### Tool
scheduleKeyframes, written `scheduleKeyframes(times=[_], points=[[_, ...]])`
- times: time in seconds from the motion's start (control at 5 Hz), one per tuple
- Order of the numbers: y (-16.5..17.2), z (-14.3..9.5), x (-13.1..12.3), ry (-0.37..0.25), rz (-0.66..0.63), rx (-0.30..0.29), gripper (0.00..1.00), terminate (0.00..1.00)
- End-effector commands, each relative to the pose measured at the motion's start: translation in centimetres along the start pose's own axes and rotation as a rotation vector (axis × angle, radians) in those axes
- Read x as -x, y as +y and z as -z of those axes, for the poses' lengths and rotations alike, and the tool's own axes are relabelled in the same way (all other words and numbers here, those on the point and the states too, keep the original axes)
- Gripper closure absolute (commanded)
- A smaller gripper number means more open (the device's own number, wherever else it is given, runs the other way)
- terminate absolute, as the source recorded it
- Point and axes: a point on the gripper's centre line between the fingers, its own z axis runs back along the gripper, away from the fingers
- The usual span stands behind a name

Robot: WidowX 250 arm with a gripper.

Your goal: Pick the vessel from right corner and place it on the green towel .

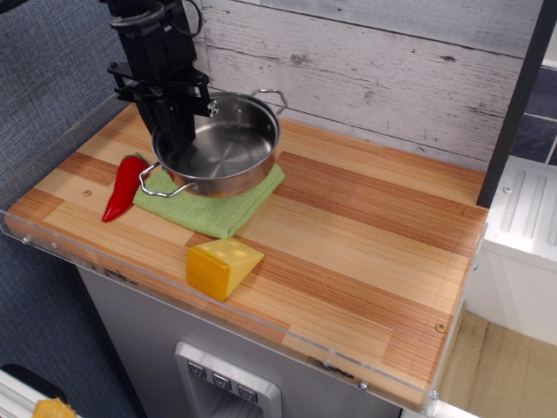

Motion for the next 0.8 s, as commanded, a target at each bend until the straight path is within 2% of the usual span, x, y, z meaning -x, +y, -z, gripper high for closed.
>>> scheduleKeyframes(times=[0.0, 0.2, 0.6], points=[[1.9, 1.4, -0.9, -0.002, 0.013, -0.079, 1.0, 0.0], [2.7, 2.3, -1.0, 0.002, 0.004, -0.084, 1.0, 0.0], [3.6, 2.5, -1.0, 0.001, -0.024, -0.08, 1.0, 0.0]])
